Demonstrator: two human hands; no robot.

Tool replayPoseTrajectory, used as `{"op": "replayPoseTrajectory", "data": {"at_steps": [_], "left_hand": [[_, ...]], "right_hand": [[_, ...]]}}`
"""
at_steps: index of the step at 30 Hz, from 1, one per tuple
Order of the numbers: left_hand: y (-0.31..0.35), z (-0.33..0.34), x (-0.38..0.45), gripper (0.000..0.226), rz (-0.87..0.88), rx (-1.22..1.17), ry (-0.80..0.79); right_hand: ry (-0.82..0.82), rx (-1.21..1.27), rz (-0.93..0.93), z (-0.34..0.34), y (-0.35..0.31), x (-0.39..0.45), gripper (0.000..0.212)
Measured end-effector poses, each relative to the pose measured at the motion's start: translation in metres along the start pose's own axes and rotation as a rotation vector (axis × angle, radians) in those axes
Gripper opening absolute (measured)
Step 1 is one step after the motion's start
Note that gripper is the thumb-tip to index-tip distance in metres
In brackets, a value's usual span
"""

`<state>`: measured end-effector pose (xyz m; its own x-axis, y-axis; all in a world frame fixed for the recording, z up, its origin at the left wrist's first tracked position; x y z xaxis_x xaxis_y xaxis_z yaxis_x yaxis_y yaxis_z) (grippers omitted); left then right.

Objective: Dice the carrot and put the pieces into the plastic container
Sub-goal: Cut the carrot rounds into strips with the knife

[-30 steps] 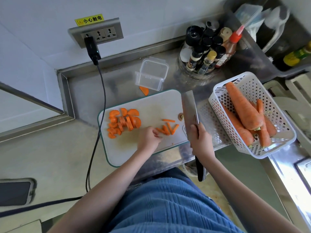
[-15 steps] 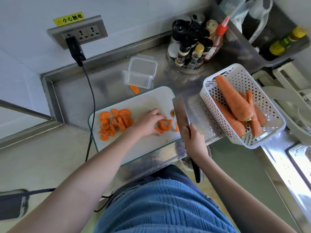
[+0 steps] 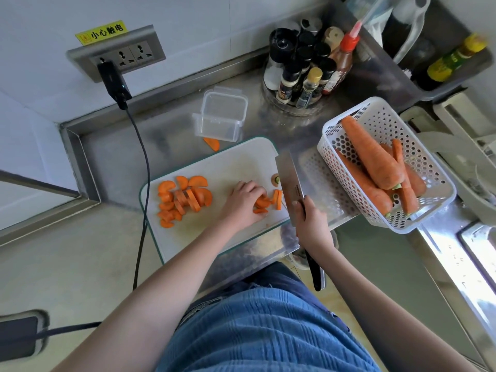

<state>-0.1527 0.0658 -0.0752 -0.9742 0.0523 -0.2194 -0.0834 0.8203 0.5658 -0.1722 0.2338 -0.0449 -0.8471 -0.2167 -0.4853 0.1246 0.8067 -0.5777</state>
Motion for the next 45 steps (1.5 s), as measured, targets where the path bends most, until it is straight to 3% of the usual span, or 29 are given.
{"op": "replayPoseTrajectory", "data": {"at_steps": [11, 15, 19, 24, 32, 35, 40, 45], "left_hand": [[-0.014, 0.003, -0.026, 0.040, -0.184, -0.008, 0.120], [-0.010, 0.002, -0.029, 0.060, -0.245, 0.063, 0.132], [0.021, 0.002, 0.002, 0.071, -0.157, 0.085, 0.072], [0.043, 0.008, 0.025, 0.049, -0.071, 0.134, 0.034], [0.037, -0.007, 0.028, 0.032, -0.036, -0.010, 0.087], [0.013, -0.028, 0.019, 0.024, -0.098, -0.154, 0.208], [-0.027, -0.027, 0.004, 0.022, -0.223, -0.249, 0.039], [-0.022, -0.027, -0.009, 0.022, -0.298, -0.371, 0.027]], "right_hand": [[0.008, -0.003, -0.002, 0.002, 0.000, 0.003, 0.030], [0.023, 0.009, -0.010, 0.001, -0.002, 0.003, 0.029], [0.065, 0.057, -0.009, -0.006, -0.002, 0.003, 0.028], [0.114, 0.069, 0.006, -0.018, 0.002, 0.001, 0.029], [0.104, 0.092, 0.003, -0.020, 0.010, -0.003, 0.029], [0.095, 0.105, -0.012, -0.017, 0.007, -0.002, 0.028], [0.051, 0.095, -0.061, -0.008, -0.003, 0.002, 0.028], [0.026, 0.019, -0.089, 0.002, -0.015, 0.005, 0.028]]}}
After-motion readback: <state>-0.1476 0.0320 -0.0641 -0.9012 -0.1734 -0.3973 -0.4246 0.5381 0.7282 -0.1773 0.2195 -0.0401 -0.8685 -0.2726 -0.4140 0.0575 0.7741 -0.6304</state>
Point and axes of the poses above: each hand's wrist, its own x-axis towards the middle knuckle, its own z-axis out of the palm, y = z × x, the point moved 6 cm from there along x, towards the middle knuckle, and after that the axes turned 5 degrees about -y, right-handed, at the moved point
